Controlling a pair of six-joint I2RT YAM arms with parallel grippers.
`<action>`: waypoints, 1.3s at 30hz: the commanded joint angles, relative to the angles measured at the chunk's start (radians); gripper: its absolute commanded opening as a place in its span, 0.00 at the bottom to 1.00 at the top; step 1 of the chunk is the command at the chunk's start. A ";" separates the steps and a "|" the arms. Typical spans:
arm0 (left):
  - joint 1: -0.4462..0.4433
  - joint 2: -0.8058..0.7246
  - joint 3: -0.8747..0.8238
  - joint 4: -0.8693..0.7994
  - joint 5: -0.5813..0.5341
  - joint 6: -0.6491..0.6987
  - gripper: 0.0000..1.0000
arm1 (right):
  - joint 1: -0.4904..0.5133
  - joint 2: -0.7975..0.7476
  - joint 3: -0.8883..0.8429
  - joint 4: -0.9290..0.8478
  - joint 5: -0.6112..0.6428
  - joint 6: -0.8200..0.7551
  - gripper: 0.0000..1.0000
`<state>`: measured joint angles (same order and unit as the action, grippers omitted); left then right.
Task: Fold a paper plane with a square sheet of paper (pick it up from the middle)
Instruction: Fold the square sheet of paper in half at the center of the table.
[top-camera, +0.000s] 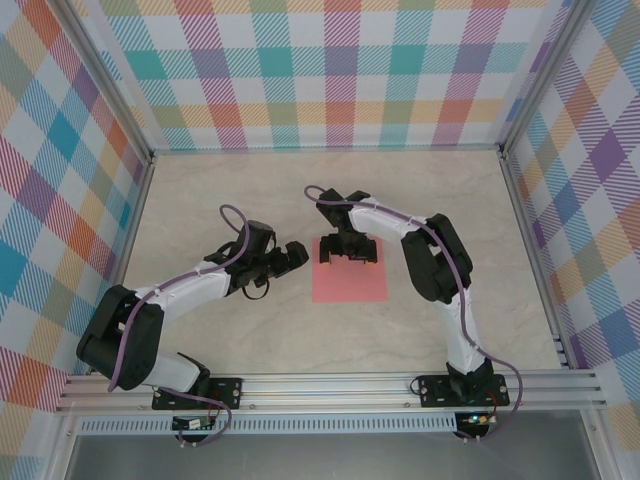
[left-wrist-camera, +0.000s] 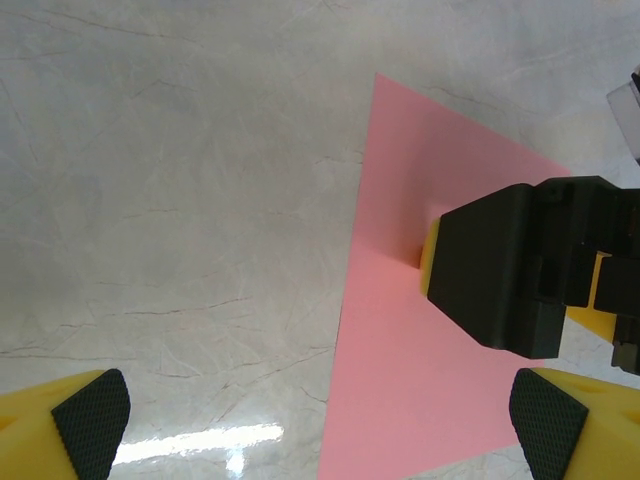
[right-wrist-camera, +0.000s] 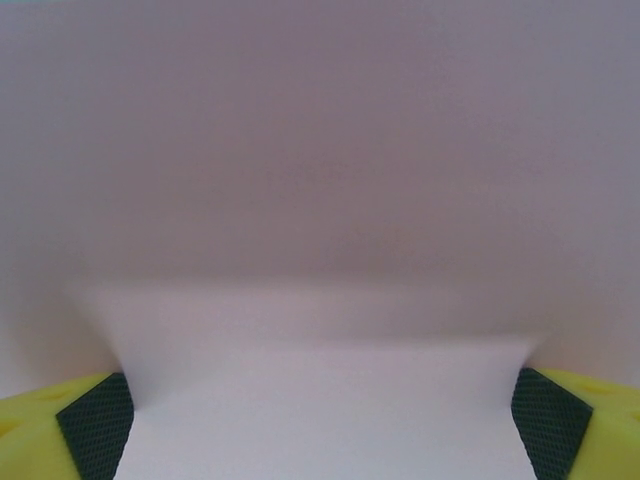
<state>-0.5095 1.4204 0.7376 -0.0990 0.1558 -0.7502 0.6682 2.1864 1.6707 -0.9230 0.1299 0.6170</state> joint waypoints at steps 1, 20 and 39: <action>-0.012 -0.006 0.013 -0.013 -0.010 0.008 1.00 | -0.003 0.056 -0.078 -0.010 -0.019 0.021 0.99; -0.012 -0.014 0.008 -0.016 -0.012 0.003 1.00 | -0.001 -0.015 -0.058 0.010 -0.044 -0.004 0.84; -0.001 -0.045 0.003 -0.030 -0.008 -0.023 1.00 | -0.018 -0.205 -0.097 0.067 -0.141 -0.015 0.31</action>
<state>-0.5091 1.4059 0.7376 -0.1059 0.1452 -0.7559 0.6598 2.0575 1.5883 -0.8780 0.0631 0.5907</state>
